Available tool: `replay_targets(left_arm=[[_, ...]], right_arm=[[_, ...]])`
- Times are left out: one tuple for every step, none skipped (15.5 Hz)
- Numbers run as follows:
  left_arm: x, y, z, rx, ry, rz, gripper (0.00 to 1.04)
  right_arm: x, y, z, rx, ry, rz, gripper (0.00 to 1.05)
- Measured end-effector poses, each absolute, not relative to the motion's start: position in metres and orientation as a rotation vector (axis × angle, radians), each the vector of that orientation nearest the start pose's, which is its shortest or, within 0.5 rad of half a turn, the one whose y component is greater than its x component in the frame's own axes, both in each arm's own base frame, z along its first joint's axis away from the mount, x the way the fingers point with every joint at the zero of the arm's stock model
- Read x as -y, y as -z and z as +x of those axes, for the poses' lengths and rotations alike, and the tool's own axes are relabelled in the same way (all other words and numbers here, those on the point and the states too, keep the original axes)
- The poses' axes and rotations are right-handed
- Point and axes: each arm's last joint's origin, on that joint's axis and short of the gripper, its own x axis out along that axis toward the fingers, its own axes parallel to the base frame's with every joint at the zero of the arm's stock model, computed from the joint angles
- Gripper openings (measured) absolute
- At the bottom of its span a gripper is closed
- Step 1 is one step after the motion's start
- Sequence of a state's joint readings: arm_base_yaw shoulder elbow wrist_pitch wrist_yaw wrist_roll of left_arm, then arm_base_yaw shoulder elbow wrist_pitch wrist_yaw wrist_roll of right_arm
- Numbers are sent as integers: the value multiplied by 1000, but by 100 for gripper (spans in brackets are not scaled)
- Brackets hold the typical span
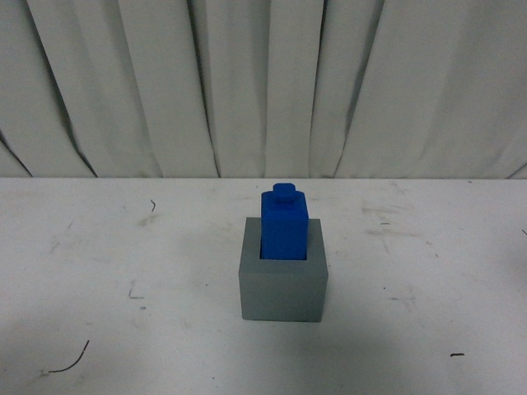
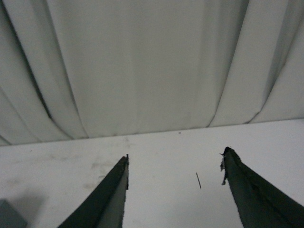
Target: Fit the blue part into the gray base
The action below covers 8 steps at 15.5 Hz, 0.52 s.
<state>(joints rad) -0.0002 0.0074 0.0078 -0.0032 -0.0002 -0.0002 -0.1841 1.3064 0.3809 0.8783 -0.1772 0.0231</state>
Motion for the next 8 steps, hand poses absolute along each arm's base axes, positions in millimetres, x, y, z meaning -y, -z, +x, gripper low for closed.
replay_targets(left_arm=[[0, -165, 98, -2, 0, 0, 98], [0, -165, 98, -3, 0, 0, 98], [0, -165, 98, -3, 0, 0, 98], [0, -165, 98, -2, 0, 0, 98], [0, -165, 98, -2, 0, 0, 98], [0, -165, 98, -2, 0, 0, 98], [0, -165, 98, -2, 0, 0, 98], [0, -165, 98, -3, 0, 0, 98]], right_arm=[[33, -193, 217, -71, 4, 26, 53], [24, -195, 197, -78, 6, 19, 41], [15, -199, 182, -70, -1, 13, 30], [2, -203, 166, -56, -6, 8, 17], [-2, -206, 153, -9, -23, 4, 4], [-1, -206, 147, 22, -7, 2, 2], [0, -199, 143, 5, 1, 2, 2], [0, -190, 140, -20, 1, 2, 2]])
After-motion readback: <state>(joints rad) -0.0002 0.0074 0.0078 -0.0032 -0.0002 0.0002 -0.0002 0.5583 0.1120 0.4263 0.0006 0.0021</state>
